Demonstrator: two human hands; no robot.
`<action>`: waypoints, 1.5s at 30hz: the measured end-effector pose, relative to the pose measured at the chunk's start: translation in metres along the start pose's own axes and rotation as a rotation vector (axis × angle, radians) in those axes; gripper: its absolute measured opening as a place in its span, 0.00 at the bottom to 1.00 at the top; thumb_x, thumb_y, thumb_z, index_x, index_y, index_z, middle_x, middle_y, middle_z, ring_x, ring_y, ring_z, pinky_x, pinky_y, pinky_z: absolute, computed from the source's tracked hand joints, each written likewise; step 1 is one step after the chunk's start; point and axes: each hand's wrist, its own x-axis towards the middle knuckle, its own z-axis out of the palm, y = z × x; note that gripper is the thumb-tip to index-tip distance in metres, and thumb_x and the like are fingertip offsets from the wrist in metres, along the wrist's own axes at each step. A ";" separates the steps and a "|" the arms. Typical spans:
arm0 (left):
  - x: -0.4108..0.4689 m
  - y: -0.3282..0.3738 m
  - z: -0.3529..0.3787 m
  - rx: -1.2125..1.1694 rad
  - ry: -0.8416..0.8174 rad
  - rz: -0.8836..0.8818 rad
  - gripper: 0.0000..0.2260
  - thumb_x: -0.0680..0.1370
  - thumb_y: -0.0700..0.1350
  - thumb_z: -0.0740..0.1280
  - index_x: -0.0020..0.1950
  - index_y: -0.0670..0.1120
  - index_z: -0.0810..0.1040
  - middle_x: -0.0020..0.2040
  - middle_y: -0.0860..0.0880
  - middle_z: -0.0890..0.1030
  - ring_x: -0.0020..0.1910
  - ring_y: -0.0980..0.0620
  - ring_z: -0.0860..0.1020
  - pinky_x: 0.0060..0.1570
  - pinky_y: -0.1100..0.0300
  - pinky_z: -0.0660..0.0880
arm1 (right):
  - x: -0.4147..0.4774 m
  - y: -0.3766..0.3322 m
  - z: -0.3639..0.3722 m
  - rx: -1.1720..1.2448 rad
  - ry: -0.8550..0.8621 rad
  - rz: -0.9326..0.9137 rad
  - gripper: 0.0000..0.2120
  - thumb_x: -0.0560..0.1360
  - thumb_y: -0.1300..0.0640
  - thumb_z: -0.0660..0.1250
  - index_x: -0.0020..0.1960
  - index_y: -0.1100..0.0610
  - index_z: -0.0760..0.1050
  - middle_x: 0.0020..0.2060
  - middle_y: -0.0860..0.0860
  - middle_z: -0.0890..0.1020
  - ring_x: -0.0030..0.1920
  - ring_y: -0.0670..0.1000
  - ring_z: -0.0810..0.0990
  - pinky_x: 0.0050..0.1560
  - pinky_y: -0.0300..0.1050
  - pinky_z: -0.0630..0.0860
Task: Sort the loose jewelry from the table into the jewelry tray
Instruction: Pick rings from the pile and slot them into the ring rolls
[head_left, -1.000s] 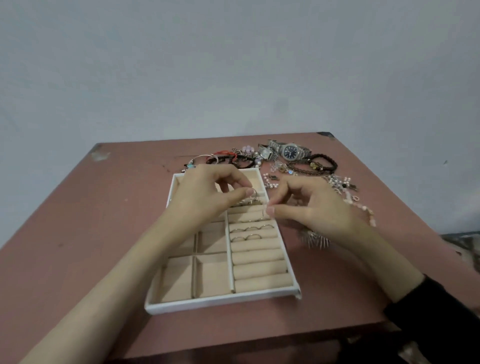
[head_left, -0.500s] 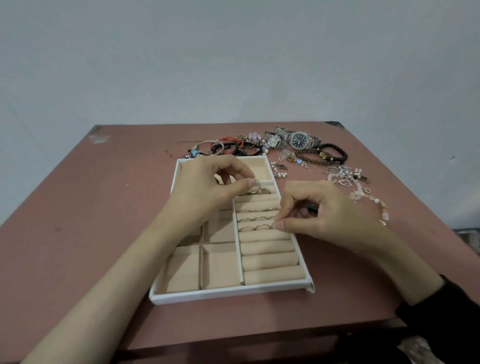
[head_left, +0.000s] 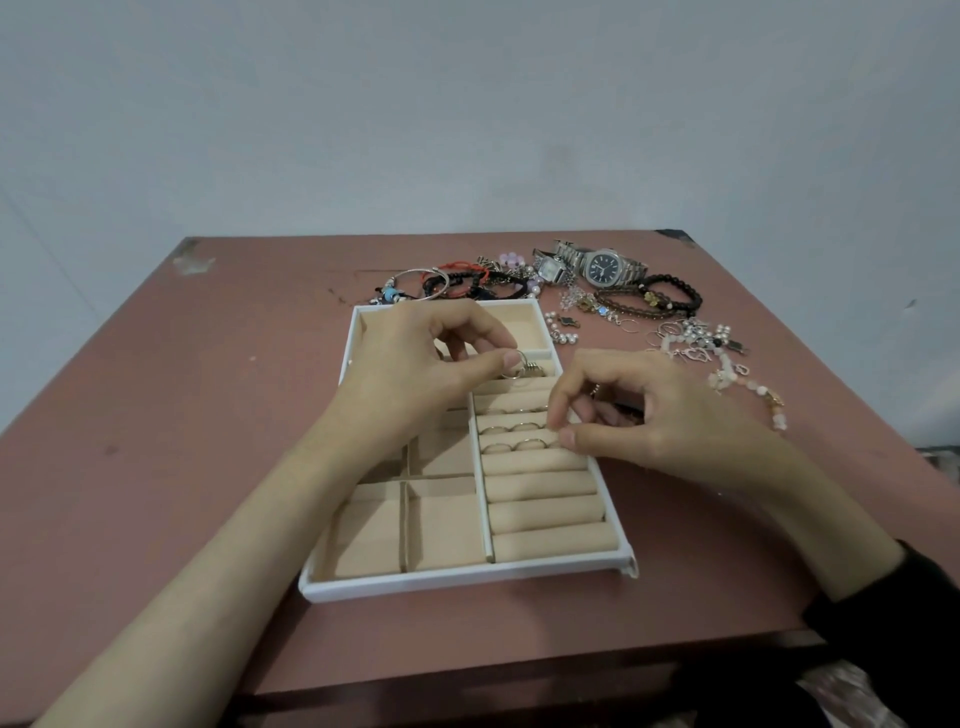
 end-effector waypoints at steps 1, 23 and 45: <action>0.000 0.000 0.000 0.000 -0.002 0.000 0.02 0.69 0.45 0.74 0.39 0.50 0.83 0.32 0.55 0.79 0.32 0.61 0.71 0.31 0.73 0.66 | 0.000 0.000 0.000 -0.003 -0.004 0.003 0.06 0.70 0.64 0.73 0.41 0.54 0.79 0.30 0.44 0.72 0.30 0.46 0.65 0.33 0.34 0.64; -0.006 0.011 -0.003 0.003 -0.019 -0.022 0.02 0.70 0.44 0.74 0.40 0.47 0.83 0.30 0.57 0.78 0.30 0.61 0.70 0.30 0.74 0.65 | 0.000 0.001 0.003 0.031 -0.003 -0.108 0.09 0.70 0.66 0.71 0.45 0.54 0.85 0.34 0.52 0.73 0.31 0.42 0.67 0.34 0.32 0.64; -0.040 0.033 -0.018 0.327 -0.294 0.074 0.02 0.67 0.45 0.76 0.39 0.49 0.85 0.31 0.60 0.77 0.36 0.64 0.74 0.36 0.73 0.68 | 0.002 0.004 0.001 0.062 0.126 -0.098 0.06 0.71 0.59 0.66 0.43 0.55 0.83 0.35 0.47 0.79 0.34 0.48 0.74 0.35 0.40 0.70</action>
